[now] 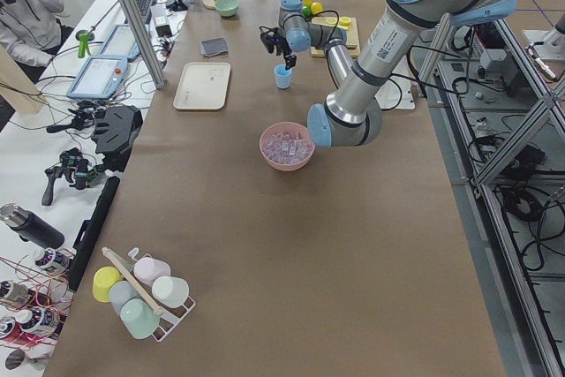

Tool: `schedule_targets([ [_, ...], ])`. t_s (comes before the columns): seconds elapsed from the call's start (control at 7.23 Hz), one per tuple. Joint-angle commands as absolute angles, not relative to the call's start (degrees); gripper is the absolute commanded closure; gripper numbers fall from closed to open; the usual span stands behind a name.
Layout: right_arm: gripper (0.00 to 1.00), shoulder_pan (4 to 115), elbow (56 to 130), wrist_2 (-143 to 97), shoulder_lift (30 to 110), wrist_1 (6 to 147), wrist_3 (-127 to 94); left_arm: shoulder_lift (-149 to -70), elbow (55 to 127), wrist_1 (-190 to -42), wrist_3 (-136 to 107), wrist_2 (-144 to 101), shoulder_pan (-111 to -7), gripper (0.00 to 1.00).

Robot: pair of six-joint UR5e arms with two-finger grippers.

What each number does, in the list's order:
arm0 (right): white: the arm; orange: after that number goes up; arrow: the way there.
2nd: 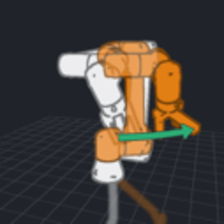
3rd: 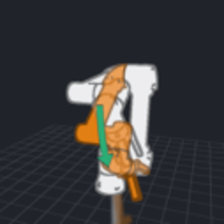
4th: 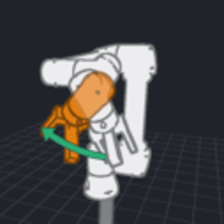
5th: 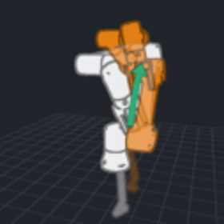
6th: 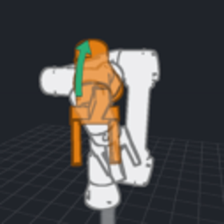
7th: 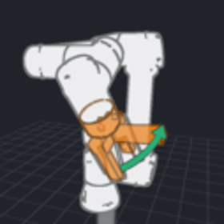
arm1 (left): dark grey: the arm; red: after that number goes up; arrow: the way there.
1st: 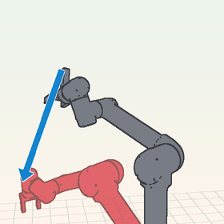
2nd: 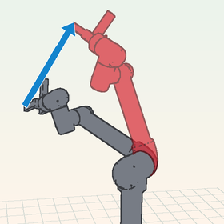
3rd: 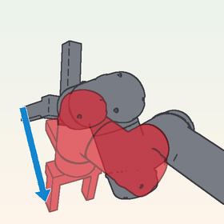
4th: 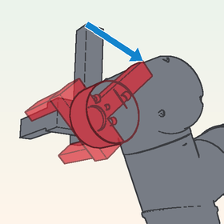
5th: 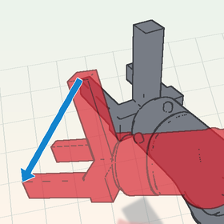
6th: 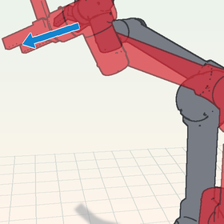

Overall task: Put ice and cherries in cup
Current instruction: 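Return the left gripper to the ice bowl while the right arm moves in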

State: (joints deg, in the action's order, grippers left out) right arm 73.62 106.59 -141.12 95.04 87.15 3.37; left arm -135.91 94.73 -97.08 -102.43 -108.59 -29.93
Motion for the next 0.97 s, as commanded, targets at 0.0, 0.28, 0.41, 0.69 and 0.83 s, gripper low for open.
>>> schedule_targets([
  [0.0, 0.00, 70.15, 106.52, -140.98, 95.10, 80.62, -4.10, -127.33, 102.86, -96.50, -89.56, -111.80, -33.48, 0.13],
  [0.28, 0.00, 68.13, 106.61, -140.98, 95.10, 76.40, -8.85, -112.39, 114.12, -96.50, -71.18, -111.80, -34.80, 0.12],
  [0.41, 0.00, 66.55, 106.61, -140.89, 95.01, 72.29, -13.23, -106.93, 117.56, -96.59, -65.54, -111.88, -35.94, 0.12],
  [0.69, 0.01, 65.48, 106.61, -140.63, 94.75, 68.73, -17.13, -96.64, 122.67, -96.94, -56.46, -111.97, -36.30, 0.03],
  [0.83, 0.01, 65.39, 106.70, -140.62, 94.75, 68.73, -17.14, -94.24, 122.61, -97.20, -52.68, -111.71, -36.56, 0.03],
])
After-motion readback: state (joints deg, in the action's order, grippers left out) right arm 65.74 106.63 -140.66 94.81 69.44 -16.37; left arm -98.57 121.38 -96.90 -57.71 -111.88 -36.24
